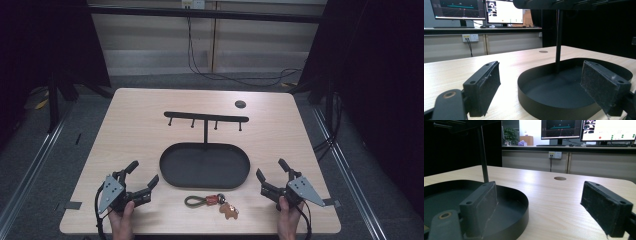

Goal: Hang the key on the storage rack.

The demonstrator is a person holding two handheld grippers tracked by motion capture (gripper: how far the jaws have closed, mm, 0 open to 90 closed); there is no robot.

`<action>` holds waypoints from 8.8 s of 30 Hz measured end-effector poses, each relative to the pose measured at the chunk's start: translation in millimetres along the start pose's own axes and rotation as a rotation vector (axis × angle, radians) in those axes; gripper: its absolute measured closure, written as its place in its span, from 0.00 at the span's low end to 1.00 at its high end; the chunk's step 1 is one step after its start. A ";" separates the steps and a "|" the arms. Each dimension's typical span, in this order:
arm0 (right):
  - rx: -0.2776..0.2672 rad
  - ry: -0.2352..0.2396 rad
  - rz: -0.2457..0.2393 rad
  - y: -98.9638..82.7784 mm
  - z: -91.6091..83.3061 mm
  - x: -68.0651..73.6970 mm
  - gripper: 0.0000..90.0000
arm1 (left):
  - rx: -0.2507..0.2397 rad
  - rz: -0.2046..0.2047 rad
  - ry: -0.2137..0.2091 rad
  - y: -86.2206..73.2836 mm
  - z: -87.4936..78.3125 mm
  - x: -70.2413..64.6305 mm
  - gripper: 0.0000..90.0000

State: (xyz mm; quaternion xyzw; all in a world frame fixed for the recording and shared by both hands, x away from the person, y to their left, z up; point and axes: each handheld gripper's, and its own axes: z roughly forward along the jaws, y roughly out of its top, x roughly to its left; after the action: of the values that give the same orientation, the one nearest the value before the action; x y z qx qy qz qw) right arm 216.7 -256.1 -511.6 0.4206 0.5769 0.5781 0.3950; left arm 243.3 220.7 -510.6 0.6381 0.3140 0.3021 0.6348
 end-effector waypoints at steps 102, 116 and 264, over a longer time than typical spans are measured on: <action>0.983 0.809 -0.125 61.6 109.9 124.3 0.82 | 0.005 0.006 0.000 0.2 -0.2 0.5 0.17; 1.115 0.843 -0.227 46.6 125.6 145.3 0.95 | 0.005 0.005 0.000 0.1 -0.2 0.5 0.17; 1.286 0.634 -0.464 220.3 208.7 114.2 0.95 | 0.005 0.006 -0.002 0.1 -0.2 0.5 0.17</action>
State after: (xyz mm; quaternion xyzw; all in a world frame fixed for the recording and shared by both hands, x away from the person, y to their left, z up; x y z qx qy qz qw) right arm 381.5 -83.5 -292.0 0.2494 0.9606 0.1226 -0.0018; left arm 243.5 221.2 -510.4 0.6409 0.3121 0.3025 0.6327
